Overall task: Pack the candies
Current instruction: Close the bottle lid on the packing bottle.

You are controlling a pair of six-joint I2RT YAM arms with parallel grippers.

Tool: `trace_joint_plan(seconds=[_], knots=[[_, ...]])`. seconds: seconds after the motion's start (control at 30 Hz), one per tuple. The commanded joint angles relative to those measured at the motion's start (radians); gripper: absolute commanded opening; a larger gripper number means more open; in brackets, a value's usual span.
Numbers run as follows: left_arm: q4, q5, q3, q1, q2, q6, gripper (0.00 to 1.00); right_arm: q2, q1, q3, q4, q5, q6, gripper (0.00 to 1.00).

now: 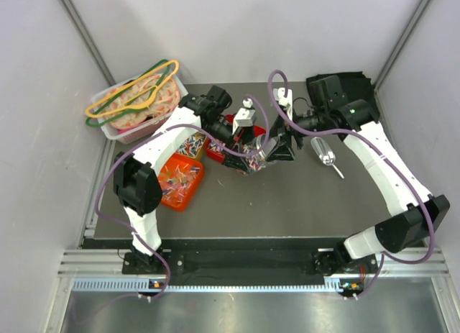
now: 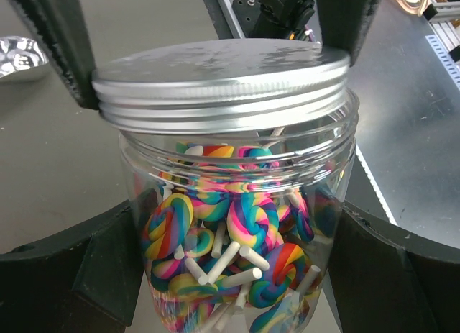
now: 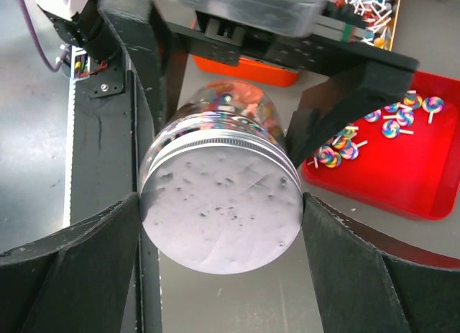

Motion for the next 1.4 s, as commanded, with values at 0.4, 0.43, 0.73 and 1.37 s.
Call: trace_joint_plan(seconds=[0.4,0.43,0.73,1.37], knots=[[0.07,0.113,0.037,-0.013,-0.003,-0.064,0.4,-0.053,0.034,-0.035,0.067,0.01,0.007,0.76],[0.07,0.111,0.037,-0.015,-0.004,-0.064,0.4,-0.047,0.033,-0.034,0.067,0.007,0.009,0.76],[0.182,0.061,0.047,-0.016,-0.027,-0.169,0.36,-0.056,0.037,-0.127,0.191,0.034,0.101,0.76],[0.198,-0.061,0.137,-0.001,-0.076,-0.133,0.37,0.0,-0.013,-0.115,0.265,-0.016,0.263,0.76]])
